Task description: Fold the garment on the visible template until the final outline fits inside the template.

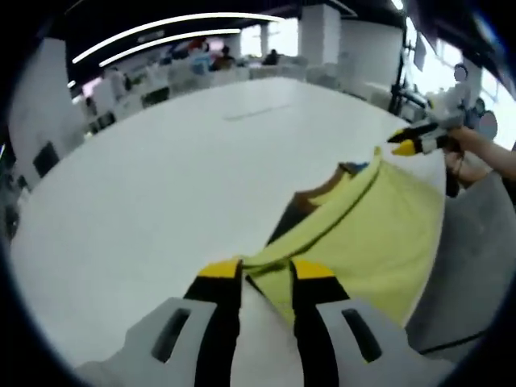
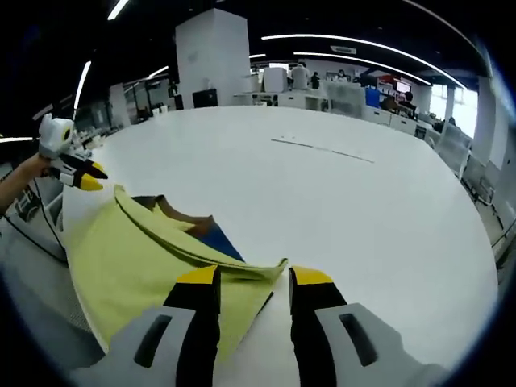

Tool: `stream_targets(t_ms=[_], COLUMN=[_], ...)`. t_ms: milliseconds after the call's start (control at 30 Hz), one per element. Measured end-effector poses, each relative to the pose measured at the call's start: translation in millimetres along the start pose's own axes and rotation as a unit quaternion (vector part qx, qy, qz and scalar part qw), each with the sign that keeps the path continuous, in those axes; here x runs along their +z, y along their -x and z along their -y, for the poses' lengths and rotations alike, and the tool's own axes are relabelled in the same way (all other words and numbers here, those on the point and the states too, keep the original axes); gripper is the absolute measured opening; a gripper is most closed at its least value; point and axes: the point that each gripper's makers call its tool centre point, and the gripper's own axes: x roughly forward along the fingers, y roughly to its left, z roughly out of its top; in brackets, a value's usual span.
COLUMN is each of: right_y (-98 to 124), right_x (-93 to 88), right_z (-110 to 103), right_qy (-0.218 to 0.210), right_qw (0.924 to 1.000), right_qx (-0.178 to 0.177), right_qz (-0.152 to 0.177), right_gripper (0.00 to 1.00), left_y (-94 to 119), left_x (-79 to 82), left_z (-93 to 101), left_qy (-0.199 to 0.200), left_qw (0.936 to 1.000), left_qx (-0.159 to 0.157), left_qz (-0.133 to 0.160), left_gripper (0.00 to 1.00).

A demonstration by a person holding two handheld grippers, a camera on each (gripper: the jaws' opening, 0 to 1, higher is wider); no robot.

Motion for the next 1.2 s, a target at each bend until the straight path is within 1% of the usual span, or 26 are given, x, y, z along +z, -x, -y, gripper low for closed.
stream_targets(t_ms=[167,267,367,467,533,567,667,800,900,933,967,1000,1067,1200], right_y=[7,12,17,21,24,25,29,37,43,44,46,47,51,60], right_x=[-3.3,-4.3,-2.7,-1.8,-3.4,-4.6,-8.6,-8.4,-9.0,-9.8,-11.0,-11.9,-15.5,-24.7], right_z=[-9,-13,-17,-22,-24,-25,-28,-34,-38,-39,-41,-41,-43,-44], right_qy=[0.003,0.01,0.011,0.013,0.015,0.014,0.015,0.015,0.014,0.013,0.012,0.011,0.012,0.013], right_qw=[0.9999,0.9998,0.9997,0.9995,0.9994,0.9994,0.9993,0.9991,0.9989,0.9988,0.9988,0.9988,0.9987,0.9985], right_qx=[0.013,0.018,0.022,0.028,0.031,0.031,0.034,0.039,0.045,0.046,0.047,0.047,0.048,0.049], right_qz=[-0.003,-0.005,-0.003,-0.002,-0.003,-0.004,-0.009,-0.007,-0.006,-0.007,-0.007,-0.008,-0.012,-0.022], right_gripper=[0.39,0.42,0.45,0.48,0.49,0.5,0.51,0.53,0.54,0.54,0.55,0.55,0.56,0.55], left_y=[8,14,20,25,28,29,35,42,48,50,53,53,56,59], left_x=[1.2,0.6,1.9,0.8,-1.8,-2.4,-5.3,-3.0,-2.2,-3.1,-6.1,-6.1,-8.1,-19.4], left_z=[8.1,15.5,19.2,22.7,27.2,27.9,30.4,34.3,40.4,44.1,50.2,51.0,53.5,56.8], left_qy=[0.003,0.004,0.005,0.001,-0.002,-0.002,-0.005,0.003,-0.001,-0.004,-0.006,-0.004,-0.006,0.002], left_qw=[0.9999,0.9997,0.9995,0.9994,0.999,0.9989,0.9988,0.9985,0.9978,0.9973,0.9962,0.9962,0.9961,0.9962], left_qx=[-0.009,-0.022,-0.027,-0.033,-0.045,-0.046,-0.049,-0.053,-0.063,-0.072,-0.087,-0.086,-0.088,-0.087], left_qz=[0.007,0.008,0.014,0.014,0.01,0.01,0.007,0.016,0.019,0.017,0.009,0.01,0.01,-0.002], left_gripper=[0.23,0.26,0.27,0.33,0.39,0.4,0.4,0.42,0.43,0.45,0.47,0.49,0.5,0.49])
